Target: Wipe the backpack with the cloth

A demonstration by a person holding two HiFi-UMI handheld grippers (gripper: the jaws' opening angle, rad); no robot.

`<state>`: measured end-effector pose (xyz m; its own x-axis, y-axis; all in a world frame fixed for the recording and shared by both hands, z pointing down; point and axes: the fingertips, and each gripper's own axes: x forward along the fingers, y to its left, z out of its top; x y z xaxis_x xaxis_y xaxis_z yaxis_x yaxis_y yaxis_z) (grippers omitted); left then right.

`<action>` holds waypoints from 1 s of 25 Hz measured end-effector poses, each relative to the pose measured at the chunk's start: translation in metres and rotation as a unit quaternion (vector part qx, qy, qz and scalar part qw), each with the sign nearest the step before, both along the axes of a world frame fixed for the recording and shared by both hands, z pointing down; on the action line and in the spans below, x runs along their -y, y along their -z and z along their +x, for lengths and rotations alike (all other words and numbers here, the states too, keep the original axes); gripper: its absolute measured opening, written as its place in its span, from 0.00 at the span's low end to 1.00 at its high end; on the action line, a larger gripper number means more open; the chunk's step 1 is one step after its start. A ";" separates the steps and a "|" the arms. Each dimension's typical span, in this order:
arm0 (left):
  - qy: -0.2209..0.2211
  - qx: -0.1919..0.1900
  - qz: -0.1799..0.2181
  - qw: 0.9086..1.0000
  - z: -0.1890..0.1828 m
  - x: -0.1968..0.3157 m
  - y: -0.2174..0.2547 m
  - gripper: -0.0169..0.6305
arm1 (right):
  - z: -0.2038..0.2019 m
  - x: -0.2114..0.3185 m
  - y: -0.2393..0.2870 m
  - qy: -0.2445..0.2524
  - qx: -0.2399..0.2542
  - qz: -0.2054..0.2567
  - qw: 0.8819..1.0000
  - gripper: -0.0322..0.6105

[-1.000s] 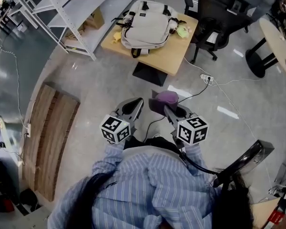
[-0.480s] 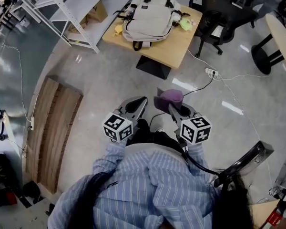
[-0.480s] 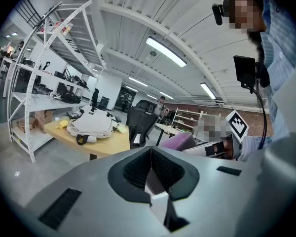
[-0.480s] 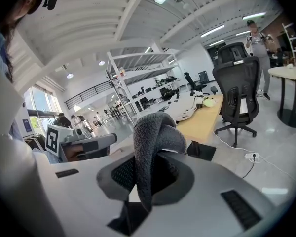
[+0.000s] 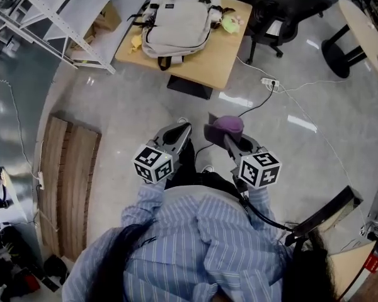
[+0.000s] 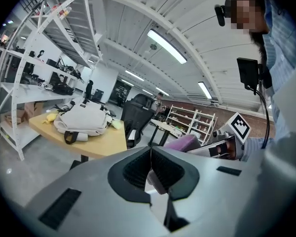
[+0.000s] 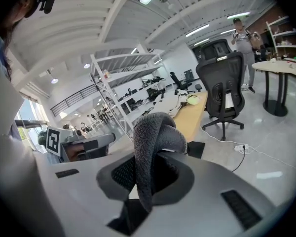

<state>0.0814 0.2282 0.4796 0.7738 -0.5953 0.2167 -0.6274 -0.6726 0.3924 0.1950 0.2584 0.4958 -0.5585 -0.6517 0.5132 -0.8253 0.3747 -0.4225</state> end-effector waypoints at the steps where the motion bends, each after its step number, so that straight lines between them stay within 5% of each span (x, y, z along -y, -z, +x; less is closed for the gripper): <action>1: -0.009 -0.001 0.001 1.000 0.004 0.011 0.000 0.04 | 0.007 0.009 -0.001 -0.014 -0.003 -0.002 1.000 0.11; 7: -0.054 0.002 0.006 0.999 0.011 0.097 0.001 0.04 | 0.028 0.087 0.003 -0.076 -0.023 -0.009 0.997 0.11; 16: -0.070 -0.005 0.009 0.997 -0.037 0.242 0.012 0.04 | -0.010 0.222 0.020 -0.118 -0.022 -0.003 0.993 0.11; 25: -0.091 -0.014 -0.009 0.996 -0.055 0.312 0.000 0.04 | -0.004 0.277 0.018 -0.171 -0.044 -0.017 0.984 0.11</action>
